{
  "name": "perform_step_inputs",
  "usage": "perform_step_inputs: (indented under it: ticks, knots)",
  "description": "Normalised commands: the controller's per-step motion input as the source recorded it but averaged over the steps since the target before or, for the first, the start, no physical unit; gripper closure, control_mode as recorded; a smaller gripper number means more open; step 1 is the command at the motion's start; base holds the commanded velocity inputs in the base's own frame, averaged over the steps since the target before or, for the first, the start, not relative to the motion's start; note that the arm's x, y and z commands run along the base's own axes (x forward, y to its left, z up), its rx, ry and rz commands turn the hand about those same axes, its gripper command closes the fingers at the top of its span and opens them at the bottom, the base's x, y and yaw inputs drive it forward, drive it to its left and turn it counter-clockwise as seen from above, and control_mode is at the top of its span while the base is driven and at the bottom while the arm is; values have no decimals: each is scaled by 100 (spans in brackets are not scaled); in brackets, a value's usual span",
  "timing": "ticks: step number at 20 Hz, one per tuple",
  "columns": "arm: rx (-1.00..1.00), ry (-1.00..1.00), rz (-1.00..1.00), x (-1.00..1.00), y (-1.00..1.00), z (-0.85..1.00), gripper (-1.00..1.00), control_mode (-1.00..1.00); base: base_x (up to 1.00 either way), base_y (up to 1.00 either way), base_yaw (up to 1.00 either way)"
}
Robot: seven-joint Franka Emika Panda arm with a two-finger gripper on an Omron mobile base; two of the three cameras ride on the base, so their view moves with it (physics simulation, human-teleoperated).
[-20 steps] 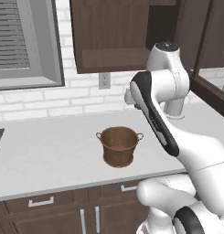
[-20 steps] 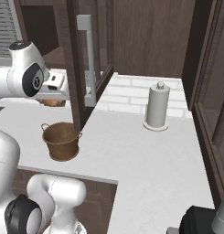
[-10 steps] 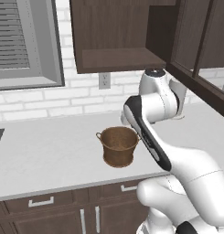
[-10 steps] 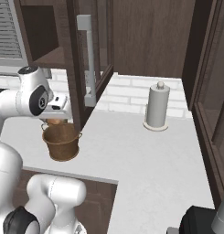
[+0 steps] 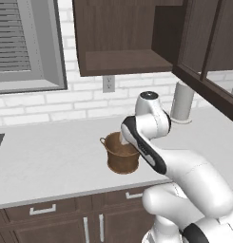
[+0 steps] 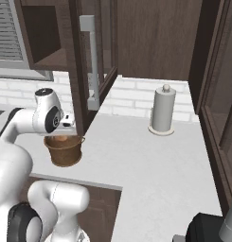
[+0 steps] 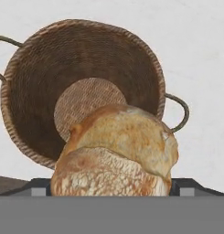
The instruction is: Open the cabinet, pick up the bread from the cabinet and place it in the basket. Then move the basket to the dining counter.
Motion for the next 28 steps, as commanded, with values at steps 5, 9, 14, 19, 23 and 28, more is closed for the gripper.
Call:
perform_step_inputs:
  ticks: [5, 9, 14, 19, 23, 28]
  knots:
    - [0, 13, 14, 78, 19, -50, 100, -100, 0, 0, 0]
    - [3, 22, 7, 63, 13, -2, 100, -100, 0, 0, 0]
    - [0, 19, 5, 40, 6, 0, 100, -100, 0, 0, 0]
    - [0, 3, 2, 21, 13, -26, 100, -100, 0, 0, 0]
    - [0, 0, 0, 16, 17, -48, 100, -100, 0, 0, 0]
    - [0, 0, 0, 6, 5, -19, 100, -100, 0, 0, 0]
